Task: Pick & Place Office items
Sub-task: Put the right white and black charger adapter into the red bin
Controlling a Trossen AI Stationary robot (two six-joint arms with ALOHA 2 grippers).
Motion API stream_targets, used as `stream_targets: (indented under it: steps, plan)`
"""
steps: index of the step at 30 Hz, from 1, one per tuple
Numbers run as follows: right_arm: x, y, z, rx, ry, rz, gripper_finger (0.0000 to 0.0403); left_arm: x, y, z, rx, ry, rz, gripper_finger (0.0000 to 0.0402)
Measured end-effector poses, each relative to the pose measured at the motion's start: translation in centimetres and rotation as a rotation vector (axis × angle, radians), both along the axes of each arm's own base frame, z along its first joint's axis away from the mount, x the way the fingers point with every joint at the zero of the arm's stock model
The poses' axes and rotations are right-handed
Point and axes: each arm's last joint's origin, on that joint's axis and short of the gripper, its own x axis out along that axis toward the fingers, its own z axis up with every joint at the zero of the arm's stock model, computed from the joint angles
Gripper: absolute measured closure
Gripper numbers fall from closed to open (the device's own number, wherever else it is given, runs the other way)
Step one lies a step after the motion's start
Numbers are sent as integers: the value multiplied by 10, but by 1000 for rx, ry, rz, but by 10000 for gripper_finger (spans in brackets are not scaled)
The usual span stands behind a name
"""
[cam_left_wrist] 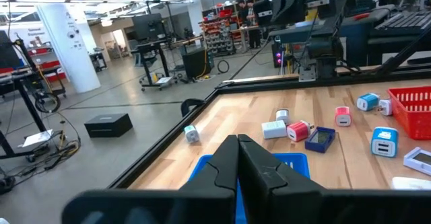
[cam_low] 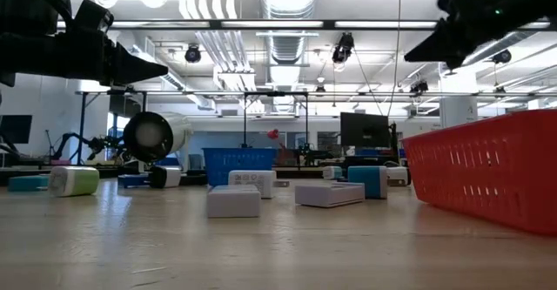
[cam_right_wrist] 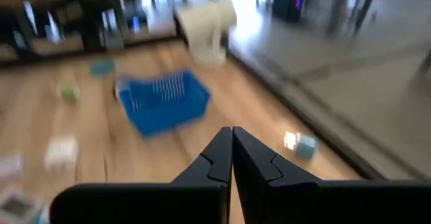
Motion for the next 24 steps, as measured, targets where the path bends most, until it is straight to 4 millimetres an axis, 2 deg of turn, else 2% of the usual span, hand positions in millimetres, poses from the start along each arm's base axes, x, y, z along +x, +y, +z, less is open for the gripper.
stream_targets:
  steps: [5, 11, 17, 24]
  plan:
    - [21, -9, 15, 85, 270, 12, 394, 0, 0, 0, -1, 0, 0, 390]
    - [54, -23, 17, 75, 495, 79, 377, 0, 0, 0, -3, -1, 0, 390]
    - [84, -37, 11, 111, 621, 97, 307, 0, 0, 0, -3, -1, 1, 390]
    - [107, -49, -4, 174, 842, 146, 218, 0, 0, 0, -8, 2, 0, 390]
